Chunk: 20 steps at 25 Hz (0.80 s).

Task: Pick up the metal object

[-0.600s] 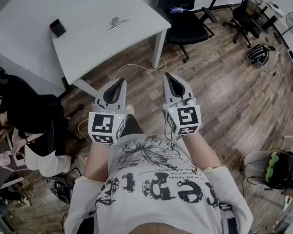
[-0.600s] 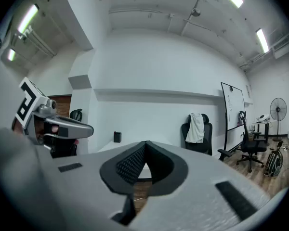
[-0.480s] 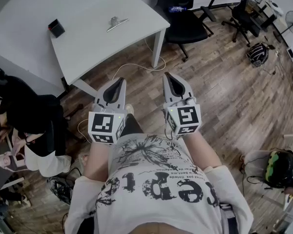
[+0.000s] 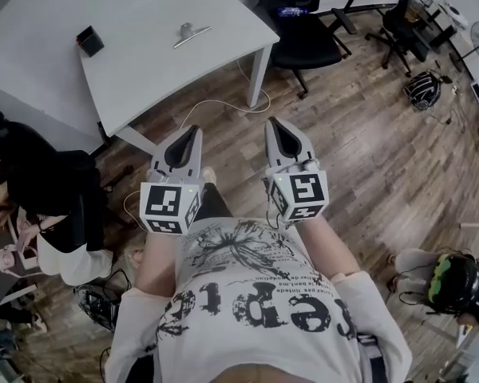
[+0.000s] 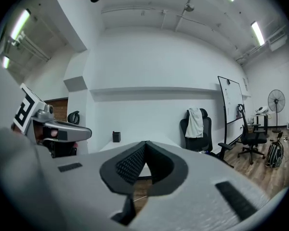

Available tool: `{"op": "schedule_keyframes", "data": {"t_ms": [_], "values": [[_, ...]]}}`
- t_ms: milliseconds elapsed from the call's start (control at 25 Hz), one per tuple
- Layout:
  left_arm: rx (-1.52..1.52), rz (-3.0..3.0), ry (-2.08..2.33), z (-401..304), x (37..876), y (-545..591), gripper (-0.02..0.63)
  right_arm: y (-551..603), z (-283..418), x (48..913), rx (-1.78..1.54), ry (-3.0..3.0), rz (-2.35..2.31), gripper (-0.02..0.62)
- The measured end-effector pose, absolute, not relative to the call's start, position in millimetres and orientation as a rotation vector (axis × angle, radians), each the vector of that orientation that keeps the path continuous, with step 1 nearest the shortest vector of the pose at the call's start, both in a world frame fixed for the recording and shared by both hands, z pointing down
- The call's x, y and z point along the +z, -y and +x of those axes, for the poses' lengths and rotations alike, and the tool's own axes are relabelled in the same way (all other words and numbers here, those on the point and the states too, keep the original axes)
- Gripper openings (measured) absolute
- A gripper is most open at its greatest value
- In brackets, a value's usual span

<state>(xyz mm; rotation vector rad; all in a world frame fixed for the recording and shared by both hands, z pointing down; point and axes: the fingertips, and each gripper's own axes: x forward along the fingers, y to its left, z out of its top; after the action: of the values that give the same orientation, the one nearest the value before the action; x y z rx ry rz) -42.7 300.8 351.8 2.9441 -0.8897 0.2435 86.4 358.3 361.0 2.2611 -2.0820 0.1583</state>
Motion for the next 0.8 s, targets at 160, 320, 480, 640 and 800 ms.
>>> {"op": "schedule_keyframes", "data": {"t_ms": [160,320,480,640,800], "values": [[0.245,2.917,0.884,-35.7,358.1,-294.0,0.011,-352.3,95.2,366.6,0.204,2.078,2.257,-0.015],[0.266,2.923,0.863,-28.1,365.2,-277.0,0.011,-331.1,101.4,373.8,0.217,2.078,2.24,-0.014],[0.266,2.918,0.882,-24.9,367.9,-231.8,0.011,-288.8,106.5,384.6,0.244,2.06,2.228,-0.014],[0.258,2.9,0.897,-22.3,372.0,-173.7,0.011,-232.9,111.0,392.5,0.264,2.055,2.212,-0.014],[0.253,2.887,0.912,-21.5,372.4,-104.6,0.011,-163.5,114.2,392.9,0.263,2.045,2.194,-0.014]]}}
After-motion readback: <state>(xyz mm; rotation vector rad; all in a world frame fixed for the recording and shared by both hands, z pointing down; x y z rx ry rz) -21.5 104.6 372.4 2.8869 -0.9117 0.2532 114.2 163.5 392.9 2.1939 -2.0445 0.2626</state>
